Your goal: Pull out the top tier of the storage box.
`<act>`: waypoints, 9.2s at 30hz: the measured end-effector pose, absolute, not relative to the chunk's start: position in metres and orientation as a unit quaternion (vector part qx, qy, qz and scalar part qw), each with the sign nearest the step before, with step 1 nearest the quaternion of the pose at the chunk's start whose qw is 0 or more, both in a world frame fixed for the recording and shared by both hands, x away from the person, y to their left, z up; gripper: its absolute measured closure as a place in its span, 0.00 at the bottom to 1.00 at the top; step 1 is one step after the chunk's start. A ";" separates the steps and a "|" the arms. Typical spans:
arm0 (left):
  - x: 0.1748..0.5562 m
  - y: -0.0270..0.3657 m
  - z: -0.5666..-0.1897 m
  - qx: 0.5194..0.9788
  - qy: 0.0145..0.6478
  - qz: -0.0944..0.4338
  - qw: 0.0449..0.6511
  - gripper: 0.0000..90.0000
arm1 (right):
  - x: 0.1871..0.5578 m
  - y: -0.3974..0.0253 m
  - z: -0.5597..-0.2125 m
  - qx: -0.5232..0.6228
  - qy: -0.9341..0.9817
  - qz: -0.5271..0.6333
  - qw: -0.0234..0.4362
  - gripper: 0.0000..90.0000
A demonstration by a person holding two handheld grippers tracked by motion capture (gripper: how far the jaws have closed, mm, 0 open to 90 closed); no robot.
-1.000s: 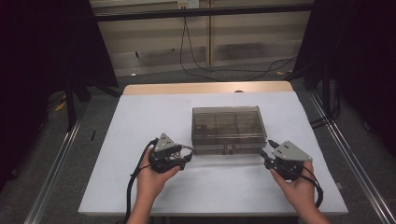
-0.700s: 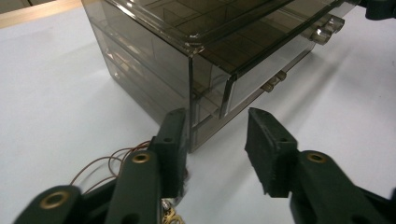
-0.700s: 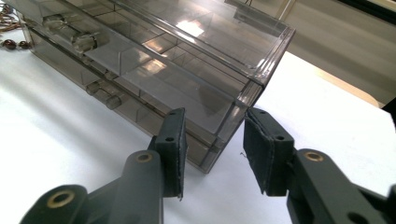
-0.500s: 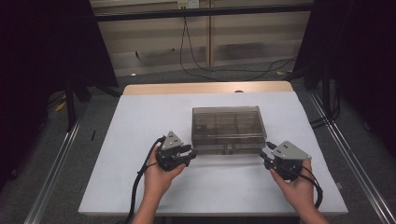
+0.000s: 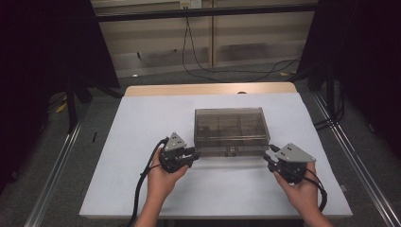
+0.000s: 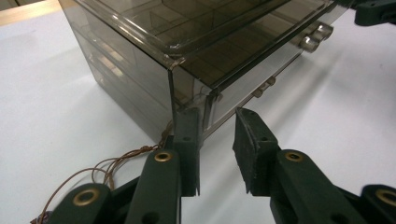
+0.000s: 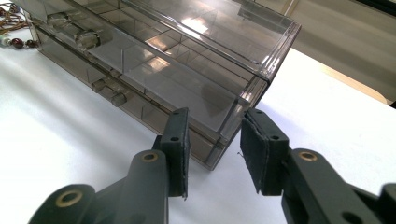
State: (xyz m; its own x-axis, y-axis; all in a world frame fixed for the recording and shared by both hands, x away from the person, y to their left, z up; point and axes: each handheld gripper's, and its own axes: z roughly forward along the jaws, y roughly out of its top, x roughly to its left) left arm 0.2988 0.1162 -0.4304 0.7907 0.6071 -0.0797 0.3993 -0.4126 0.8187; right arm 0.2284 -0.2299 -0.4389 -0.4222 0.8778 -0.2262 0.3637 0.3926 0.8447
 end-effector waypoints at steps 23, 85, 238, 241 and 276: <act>0.292 0.117 -0.427 0.839 0.297 0.109 0.443 0.80 | 0.221 -0.233 -0.438 0.410 0.761 0.380 0.330 0.69; 0.276 0.118 -0.425 0.849 0.285 0.102 0.433 0.83 | 0.211 -0.239 -0.434 0.405 0.769 0.391 0.302 0.69; 0.341 0.140 -0.466 0.877 0.387 0.088 0.273 0.44 | 0.203 -0.282 -0.454 0.441 0.759 0.398 0.267 0.26; 0.341 0.140 -0.463 0.876 0.390 0.075 0.273 0.65 | 0.203 -0.283 -0.454 0.441 0.759 0.399 0.266 0.25; 0.345 0.144 -0.391 0.883 0.403 0.004 0.242 0.89 | 0.205 -0.278 -0.458 0.438 0.765 0.402 0.246 0.13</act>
State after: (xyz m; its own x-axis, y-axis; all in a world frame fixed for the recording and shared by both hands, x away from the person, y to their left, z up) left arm 0.3448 0.1441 -0.3911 0.6750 0.7132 -0.1888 0.7097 -0.5578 0.4303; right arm 0.2045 -0.2777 -0.4578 -0.4954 0.8683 -0.0231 0.4731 0.2921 0.8312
